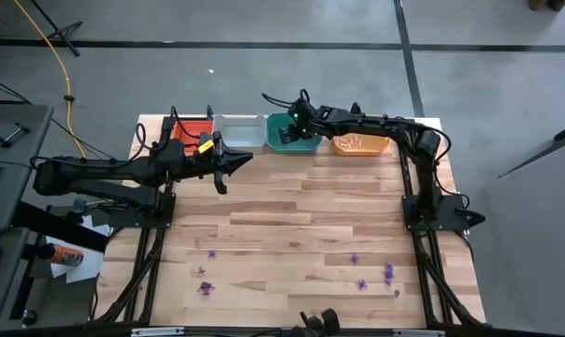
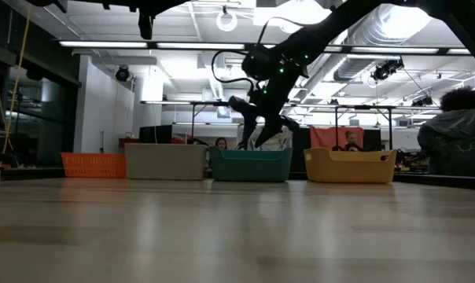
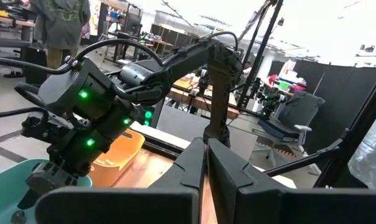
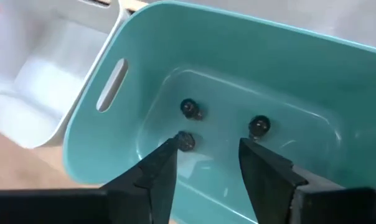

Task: Sort Halloween decoration
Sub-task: Put the violet spider into the orange bin

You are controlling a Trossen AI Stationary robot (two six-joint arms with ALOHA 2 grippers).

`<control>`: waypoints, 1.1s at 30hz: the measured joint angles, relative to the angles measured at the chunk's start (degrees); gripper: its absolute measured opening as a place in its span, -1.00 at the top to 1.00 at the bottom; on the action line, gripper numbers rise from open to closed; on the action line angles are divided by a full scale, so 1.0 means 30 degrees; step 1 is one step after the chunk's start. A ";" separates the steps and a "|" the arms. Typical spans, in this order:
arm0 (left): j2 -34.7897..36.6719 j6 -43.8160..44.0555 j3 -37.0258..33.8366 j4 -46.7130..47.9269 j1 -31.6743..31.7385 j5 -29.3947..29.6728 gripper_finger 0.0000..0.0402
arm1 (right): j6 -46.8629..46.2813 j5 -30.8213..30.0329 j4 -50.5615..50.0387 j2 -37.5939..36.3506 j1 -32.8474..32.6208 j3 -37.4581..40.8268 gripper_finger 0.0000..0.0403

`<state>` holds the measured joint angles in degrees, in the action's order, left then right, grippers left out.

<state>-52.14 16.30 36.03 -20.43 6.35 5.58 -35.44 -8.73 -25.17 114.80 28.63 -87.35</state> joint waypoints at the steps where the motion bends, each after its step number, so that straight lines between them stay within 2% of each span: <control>1: 0.0000 0.0007 0.0000 0.0000 0.0000 0.0004 0.95 | 0.0205 0.0366 -0.0016 -0.0070 0.0094 0.0000 0.16; 7: 0.0000 0.0005 0.0000 0.0017 0.0000 0.0000 0.95 | 0.2275 0.3127 -0.0976 -0.1580 0.0470 0.0007 0.11; 13: -0.0003 0.0007 0.0000 0.0046 0.0000 0.0000 0.95 | 0.5619 0.2550 -0.4407 -0.3859 -0.0813 0.0007 0.11; 17: -0.0007 0.0007 0.0000 0.0481 0.0000 0.0000 0.95 | 0.6236 0.1895 -0.6134 -0.4865 -0.2128 0.0034 0.11; 20: -0.0007 0.0007 0.0000 0.0757 0.0000 0.0000 0.95 | 0.6332 0.1824 -0.6166 -0.5918 -0.3257 0.1247 0.11; 23: -0.0007 0.0014 0.0000 0.0925 0.0000 0.0000 0.95 | 0.5297 0.1930 -0.5795 -0.7613 -0.4297 0.3787 0.11; 28: -0.0007 0.0020 0.0000 0.0925 0.0000 0.0000 0.95 | 0.1170 0.1962 -0.5690 -1.1598 -0.6072 0.8529 0.11; 33: -0.0007 0.0019 0.0000 0.0933 0.0000 0.0000 0.95 | -0.3762 0.3756 -0.5787 -1.5642 -0.8024 1.1711 0.11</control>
<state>-52.16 16.35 36.03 -17.63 6.35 5.58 -46.73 2.53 -42.53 67.88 4.56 -52.22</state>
